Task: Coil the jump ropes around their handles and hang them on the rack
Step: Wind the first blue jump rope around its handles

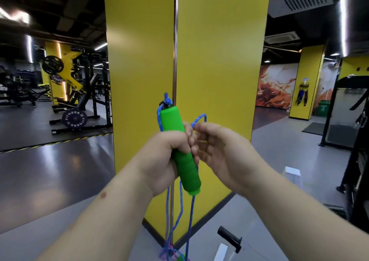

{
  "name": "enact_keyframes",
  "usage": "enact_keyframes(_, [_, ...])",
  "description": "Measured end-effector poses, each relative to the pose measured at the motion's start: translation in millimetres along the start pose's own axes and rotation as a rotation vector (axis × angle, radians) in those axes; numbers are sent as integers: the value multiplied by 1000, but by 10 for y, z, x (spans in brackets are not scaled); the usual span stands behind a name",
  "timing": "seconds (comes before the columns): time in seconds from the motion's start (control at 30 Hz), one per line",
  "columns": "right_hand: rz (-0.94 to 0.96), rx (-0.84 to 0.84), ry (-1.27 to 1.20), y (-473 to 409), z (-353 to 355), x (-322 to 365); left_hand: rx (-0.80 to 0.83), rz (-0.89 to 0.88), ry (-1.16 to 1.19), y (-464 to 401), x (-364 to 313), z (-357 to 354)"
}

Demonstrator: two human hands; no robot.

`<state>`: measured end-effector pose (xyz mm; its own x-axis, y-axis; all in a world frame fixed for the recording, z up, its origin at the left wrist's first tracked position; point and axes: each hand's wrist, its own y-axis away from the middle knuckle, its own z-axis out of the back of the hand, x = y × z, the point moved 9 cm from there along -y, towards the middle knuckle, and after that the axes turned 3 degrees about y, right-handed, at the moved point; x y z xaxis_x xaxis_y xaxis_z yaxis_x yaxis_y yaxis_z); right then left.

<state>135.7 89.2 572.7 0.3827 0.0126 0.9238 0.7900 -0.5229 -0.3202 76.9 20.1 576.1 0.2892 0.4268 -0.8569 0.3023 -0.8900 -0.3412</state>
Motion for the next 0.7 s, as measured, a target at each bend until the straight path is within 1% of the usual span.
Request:
enact_keyframes(0.1, [-108, 51, 11, 210, 3, -374, 11, -15, 44, -85, -250, -44])
enact_keyframes(0.17, [-190, 94, 74, 318, -31, -573, 15, -25, 59, -126, -361, -53])
enact_keyframes(0.2, [-196, 90, 96, 339, -39, -611, 9, -32, 59, -138, -393, -37])
enact_keyframes(0.27, [-153, 25, 88, 296, -8, -547, -33, -45, 20, -130, -381, 53])
enact_keyframes(0.33, [-70, -40, 83, 187, 40, -346, -79, -34, -36, -73, -268, 164])
enact_keyframes(0.4, [19, -67, 118, 65, 18, -71, -48, 5, -46, 4, -89, 183])
enact_keyframes(0.5, [72, -53, 111, -89, -128, 248, 62, 67, -39, 130, 173, 110])
enact_keyframes(0.6, [77, 18, 87, -166, -319, 443, 142, 154, -101, 207, 377, 21])
enact_keyframes(0.67, [76, 47, 63, -164, -354, 473, 128, 134, -102, 204, 350, -7])
enact_keyframes(0.7, [75, 32, 70, -148, -315, 441, 102, 105, -86, 181, 284, -5])
